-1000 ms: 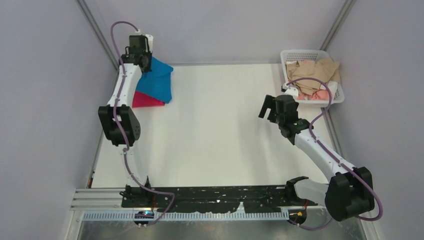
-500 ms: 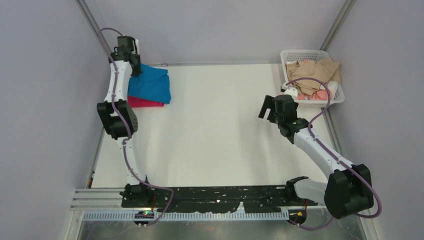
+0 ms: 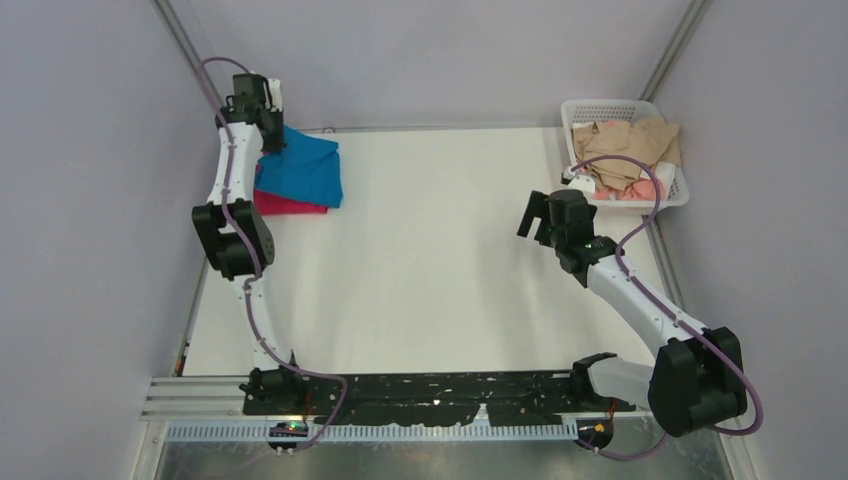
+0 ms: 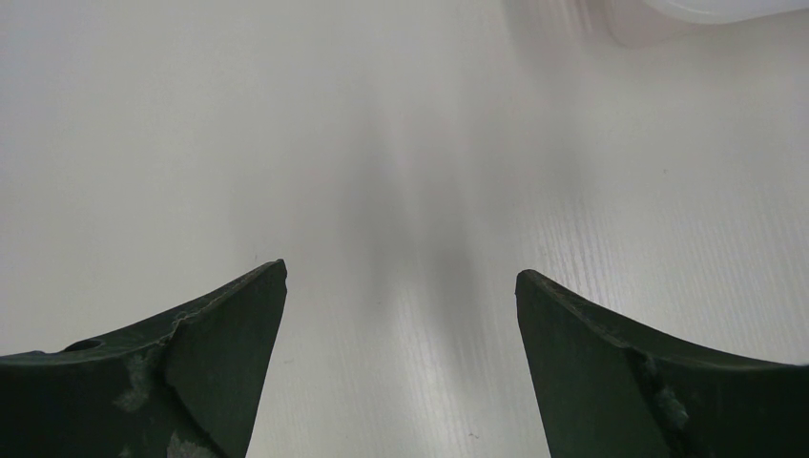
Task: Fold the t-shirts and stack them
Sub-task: Put the neatly folded tshirt into the corner of the board with the left arm, then smooth out wrinkles on the folded tshirt, then reset both arms
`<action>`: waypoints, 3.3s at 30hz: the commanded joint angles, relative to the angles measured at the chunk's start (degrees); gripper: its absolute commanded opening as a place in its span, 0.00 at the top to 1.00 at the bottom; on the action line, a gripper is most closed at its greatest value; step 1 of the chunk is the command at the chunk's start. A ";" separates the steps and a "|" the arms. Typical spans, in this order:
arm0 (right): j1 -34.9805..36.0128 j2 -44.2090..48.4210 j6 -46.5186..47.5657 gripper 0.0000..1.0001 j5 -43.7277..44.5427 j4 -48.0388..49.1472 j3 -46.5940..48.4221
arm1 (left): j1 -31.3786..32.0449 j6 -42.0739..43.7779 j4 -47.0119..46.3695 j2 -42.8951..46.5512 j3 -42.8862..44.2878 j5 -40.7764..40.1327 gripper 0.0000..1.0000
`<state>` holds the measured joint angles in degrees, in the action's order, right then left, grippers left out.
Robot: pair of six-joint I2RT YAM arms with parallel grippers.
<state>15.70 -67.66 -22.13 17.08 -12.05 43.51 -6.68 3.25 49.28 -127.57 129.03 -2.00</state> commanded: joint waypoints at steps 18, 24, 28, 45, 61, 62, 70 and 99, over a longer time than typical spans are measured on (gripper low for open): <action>0.29 -2.11 0.30 0.05 1.57 1.97 2.47 | -2.18 0.67 -19.29 10.91 -15.14 1.72 1.00; 0.29 -2.95 0.27 0.05 1.64 2.29 2.60 | -6.53 -5.90 -19.58 9.93 -14.83 11.66 1.00; 0.29 -3.45 0.25 0.05 1.27 2.32 2.70 | -8.24 -8.19 -16.09 7.13 -10.55 13.62 1.00; 0.29 -3.29 0.69 0.05 1.41 0.64 3.43 | -8.44 -19.52 0.54 -0.14 2.25 -7.77 0.01; 0.27 -3.48 0.35 0.05 -0.22 1.52 3.01 | -4.41 -24.24 -13.18 7.67 -13.79 12.85 0.00; 0.31 -3.45 0.36 0.05 -0.56 1.66 2.93 | -4.16 -24.77 -15.24 8.21 -16.02 13.80 0.00; 0.29 -3.77 0.44 0.05 -1.70 1.85 2.86 | -4.04 -30.01 -11.90 4.43 -16.46 15.73 0.00; 0.24 5.36 -1.09 0.05 -1.78 1.40 0.97 | 3.18 -28.96 -13.06 28.82 -38.88 4.01 0.00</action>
<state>15.70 -67.90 -22.46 13.85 -12.32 44.56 -7.75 -27.44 40.27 -113.32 99.57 6.22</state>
